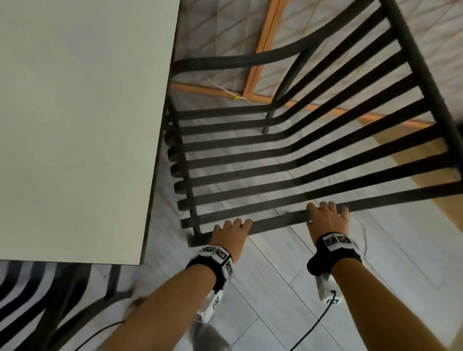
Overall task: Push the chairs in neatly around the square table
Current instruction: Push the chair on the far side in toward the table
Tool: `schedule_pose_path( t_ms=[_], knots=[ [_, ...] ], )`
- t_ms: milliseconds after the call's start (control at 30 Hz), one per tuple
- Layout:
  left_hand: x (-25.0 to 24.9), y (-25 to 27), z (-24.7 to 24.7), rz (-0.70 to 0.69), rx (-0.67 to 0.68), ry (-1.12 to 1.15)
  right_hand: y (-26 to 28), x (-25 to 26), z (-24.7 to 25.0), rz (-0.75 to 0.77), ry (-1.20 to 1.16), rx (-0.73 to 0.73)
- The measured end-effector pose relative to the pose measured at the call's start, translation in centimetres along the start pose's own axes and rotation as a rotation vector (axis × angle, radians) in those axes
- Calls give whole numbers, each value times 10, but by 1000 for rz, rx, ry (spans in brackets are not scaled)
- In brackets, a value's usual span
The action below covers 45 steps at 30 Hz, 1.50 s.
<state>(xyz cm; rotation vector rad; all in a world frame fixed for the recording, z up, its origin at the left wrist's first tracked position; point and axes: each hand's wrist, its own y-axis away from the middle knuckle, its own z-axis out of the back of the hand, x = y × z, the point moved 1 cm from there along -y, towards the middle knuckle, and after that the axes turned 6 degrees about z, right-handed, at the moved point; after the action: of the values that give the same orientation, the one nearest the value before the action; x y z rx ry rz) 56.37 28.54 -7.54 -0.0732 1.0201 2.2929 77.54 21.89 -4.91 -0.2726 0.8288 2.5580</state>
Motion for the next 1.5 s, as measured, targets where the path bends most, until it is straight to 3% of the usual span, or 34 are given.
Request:
schedule_pose_path(
  t_ms=[133, 300, 633, 867, 1033, 1200, 1500],
  knots=[
    [11, -5, 8, 6, 63, 48, -8, -4, -3, 44, 26, 33],
    [41, -7, 26, 69, -1, -29, -13, 3, 7, 74, 16, 45],
    [81, -16, 64, 426, -74, -92, -19, 57, 32, 185, -126, -3],
    [71, -17, 64, 313, -108, -55, -17, 46, 31, 142, -96, -54],
    [70, -13, 55, 403, -37, -18, -5, 46, 25, 121, -126, -35],
    [72, -6, 37, 407, -88, -52, 12, 52, 15, 111, -103, -21],
    [79, -10, 49, 394, -188, -100, -8, 60, 29, 125, -118, -1]
  ],
)
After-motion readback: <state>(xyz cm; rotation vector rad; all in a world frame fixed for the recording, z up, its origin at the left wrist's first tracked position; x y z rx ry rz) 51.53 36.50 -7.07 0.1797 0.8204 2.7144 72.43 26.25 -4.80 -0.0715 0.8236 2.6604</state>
